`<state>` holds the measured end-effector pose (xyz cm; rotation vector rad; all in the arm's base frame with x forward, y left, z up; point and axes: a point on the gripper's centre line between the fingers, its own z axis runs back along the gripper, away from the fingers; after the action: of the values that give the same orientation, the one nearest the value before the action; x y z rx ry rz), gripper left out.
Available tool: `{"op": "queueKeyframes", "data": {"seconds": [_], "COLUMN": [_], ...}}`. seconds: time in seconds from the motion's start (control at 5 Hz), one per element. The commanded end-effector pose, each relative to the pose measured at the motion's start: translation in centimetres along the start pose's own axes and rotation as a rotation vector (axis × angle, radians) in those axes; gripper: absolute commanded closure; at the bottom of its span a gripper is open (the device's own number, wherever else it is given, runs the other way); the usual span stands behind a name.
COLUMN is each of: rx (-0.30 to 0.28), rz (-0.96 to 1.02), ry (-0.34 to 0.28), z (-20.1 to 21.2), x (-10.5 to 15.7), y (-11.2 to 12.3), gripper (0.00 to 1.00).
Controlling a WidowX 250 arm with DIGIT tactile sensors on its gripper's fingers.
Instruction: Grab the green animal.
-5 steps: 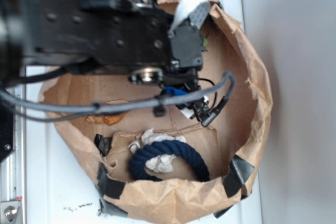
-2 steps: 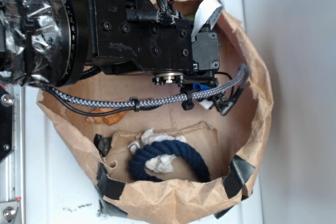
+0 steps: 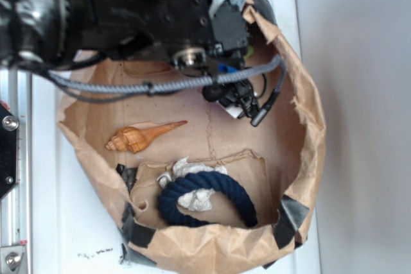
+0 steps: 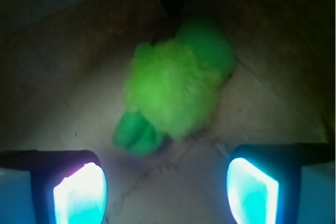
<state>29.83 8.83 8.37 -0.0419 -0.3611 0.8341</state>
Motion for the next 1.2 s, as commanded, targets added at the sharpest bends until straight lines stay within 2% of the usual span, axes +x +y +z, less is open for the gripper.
{"op": "queueKeyframes", "data": {"seconds": [0.0,0.2,0.6,0.8,1.0], "rx": [0.011,0.02,0.029,0.045,0.059], "rz": [0.057,0.09,0.089,0.098,0.1], "ry": [-0.091,-0.103,-0.172,-0.181,-0.184], "z": [-0.3,-1.6,-4.6,-5.0,-5.2], "x": [2.2,2.6,1.9,1.8,1.8], "y": [1.2,-0.2,-1.8,-2.2,-2.4], "gripper": [0.0,0.0,0.0,0.12,1.0]}}
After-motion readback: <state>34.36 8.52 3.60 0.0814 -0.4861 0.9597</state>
